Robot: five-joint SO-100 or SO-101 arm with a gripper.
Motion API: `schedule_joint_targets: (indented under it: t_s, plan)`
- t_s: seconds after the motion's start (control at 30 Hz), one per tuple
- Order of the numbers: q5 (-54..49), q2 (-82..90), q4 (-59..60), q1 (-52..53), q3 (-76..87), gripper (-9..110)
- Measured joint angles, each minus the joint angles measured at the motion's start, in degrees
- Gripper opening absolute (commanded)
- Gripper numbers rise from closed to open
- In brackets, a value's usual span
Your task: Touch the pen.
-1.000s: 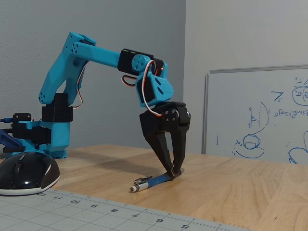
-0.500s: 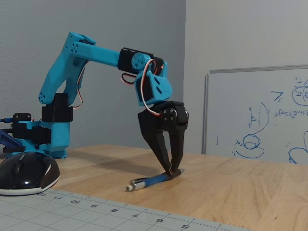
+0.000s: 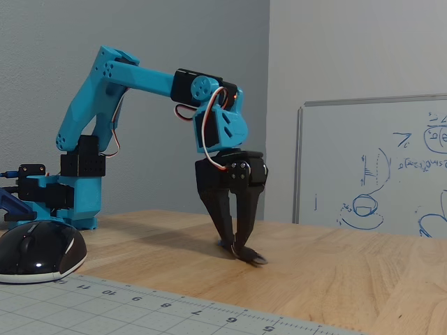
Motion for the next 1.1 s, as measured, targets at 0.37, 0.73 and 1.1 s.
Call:
schedule_joint_targets:
  t_s: [0.37,0.73,1.1]
  plan:
    - [0.0,0.0,0.0,-3.8,0.0,1]
    - [0.0,0.0,0.0,-4.0,-3.3,0]
    - [0.0,-0.1,0.0,-4.0,-6.9,1]
